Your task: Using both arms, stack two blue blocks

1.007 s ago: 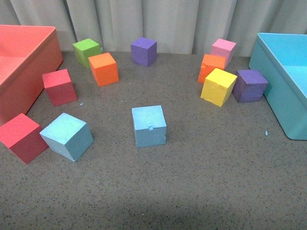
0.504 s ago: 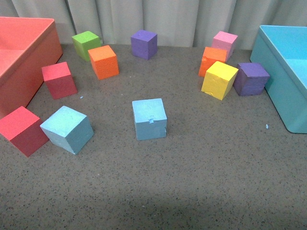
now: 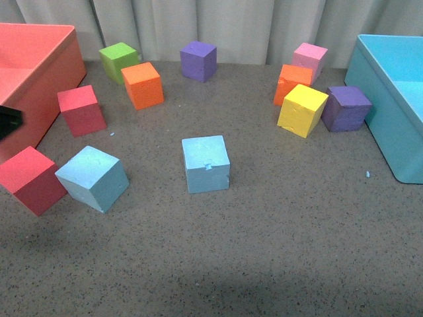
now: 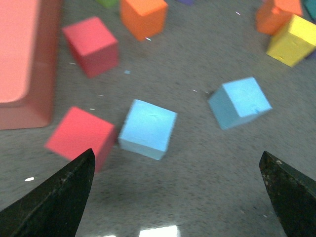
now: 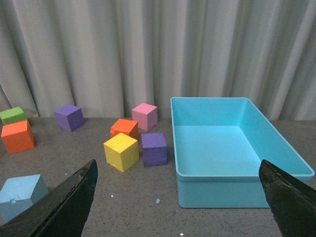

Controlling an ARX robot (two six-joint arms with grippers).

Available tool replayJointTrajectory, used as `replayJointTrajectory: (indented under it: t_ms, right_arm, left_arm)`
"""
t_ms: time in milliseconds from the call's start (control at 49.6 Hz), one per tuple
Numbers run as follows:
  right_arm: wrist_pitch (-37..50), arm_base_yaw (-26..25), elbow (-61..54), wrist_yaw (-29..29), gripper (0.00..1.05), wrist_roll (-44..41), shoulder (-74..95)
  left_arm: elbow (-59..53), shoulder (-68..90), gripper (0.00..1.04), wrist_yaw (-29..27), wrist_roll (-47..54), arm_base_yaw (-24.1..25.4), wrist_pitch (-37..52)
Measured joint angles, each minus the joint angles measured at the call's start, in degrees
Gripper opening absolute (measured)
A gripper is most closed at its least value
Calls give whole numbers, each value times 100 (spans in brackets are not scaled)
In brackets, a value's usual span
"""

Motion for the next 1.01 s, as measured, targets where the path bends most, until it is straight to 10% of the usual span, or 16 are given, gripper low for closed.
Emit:
replayJointTrajectory:
  t_ms: [1007]
  right_arm:
    - [0, 0, 0, 0, 95, 0, 0]
  left_arm:
    - [3123, 5012, 98, -129, 872, 28, -793]
